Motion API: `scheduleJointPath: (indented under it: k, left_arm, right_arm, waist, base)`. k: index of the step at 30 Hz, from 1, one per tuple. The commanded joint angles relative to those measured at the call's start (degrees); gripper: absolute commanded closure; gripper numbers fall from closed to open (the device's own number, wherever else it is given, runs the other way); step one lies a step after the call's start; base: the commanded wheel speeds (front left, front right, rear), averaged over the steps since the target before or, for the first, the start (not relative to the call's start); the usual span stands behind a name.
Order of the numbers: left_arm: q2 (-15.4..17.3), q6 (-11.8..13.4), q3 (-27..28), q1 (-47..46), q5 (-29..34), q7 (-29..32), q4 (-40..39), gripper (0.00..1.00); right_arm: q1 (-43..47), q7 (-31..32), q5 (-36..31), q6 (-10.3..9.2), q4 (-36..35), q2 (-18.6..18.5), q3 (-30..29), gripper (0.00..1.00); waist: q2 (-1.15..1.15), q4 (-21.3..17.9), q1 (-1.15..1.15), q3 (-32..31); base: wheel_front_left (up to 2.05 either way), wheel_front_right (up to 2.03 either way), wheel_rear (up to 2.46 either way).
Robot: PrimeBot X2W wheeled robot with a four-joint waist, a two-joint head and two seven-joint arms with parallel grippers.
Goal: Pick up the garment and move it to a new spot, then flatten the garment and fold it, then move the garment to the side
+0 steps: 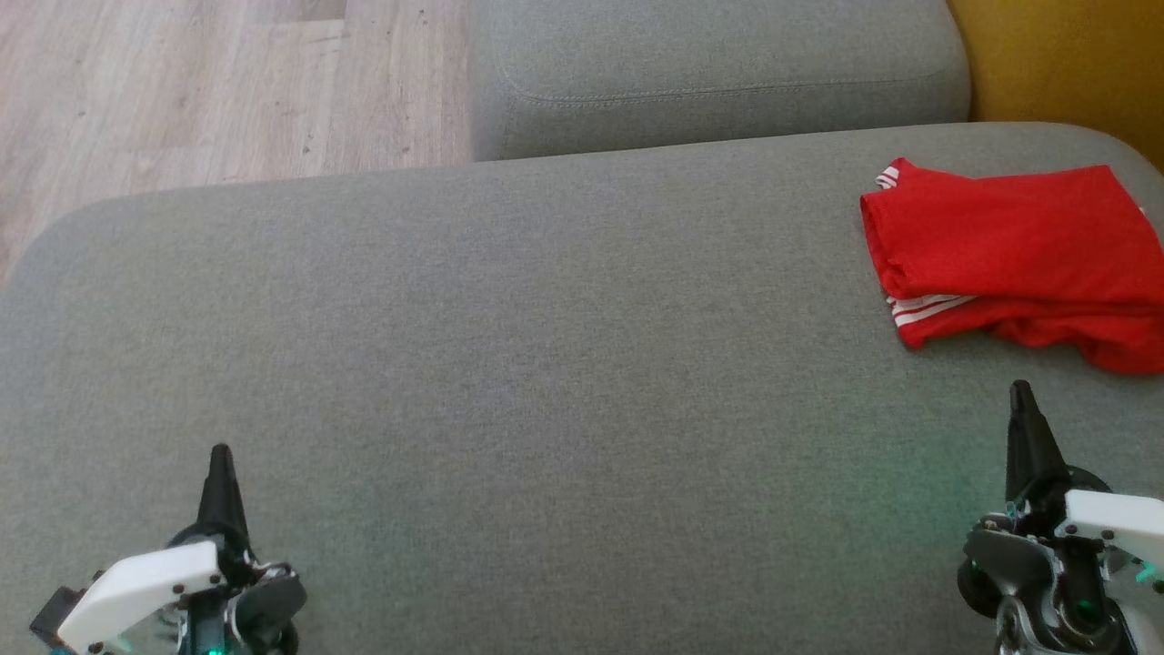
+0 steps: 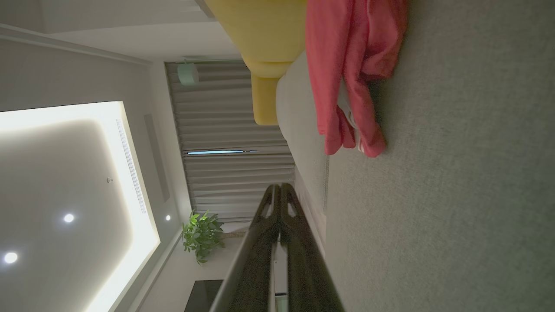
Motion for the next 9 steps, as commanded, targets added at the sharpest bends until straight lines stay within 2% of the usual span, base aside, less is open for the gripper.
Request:
scheduleJointPath:
  k: [1, 9]
  left_arm:
    - [0.47, -0.41, 1.9, -2.8, 0.53, 0.43, -1.64, 1.0]
    - [0.39, -0.41, 2.0, -2.81, 0.62, 0.52, -1.64, 1.0]
  right_arm:
    - [-2.92, 0.46, -0.17, -0.04, -1.81, -0.76, 0.89, 1.0]
    - [-2.93, 0.54, -0.25, -0.04, -1.8, -0.69, 0.79, 1.0]
  waist:
    - [0.0, 0.0, 0.0, 0.0]
    - [0.0, 0.0, 0.0, 0.0]
  base:
    - [0.0, 0.0, 0.0]
    - [0.0, 0.0, 0.0]
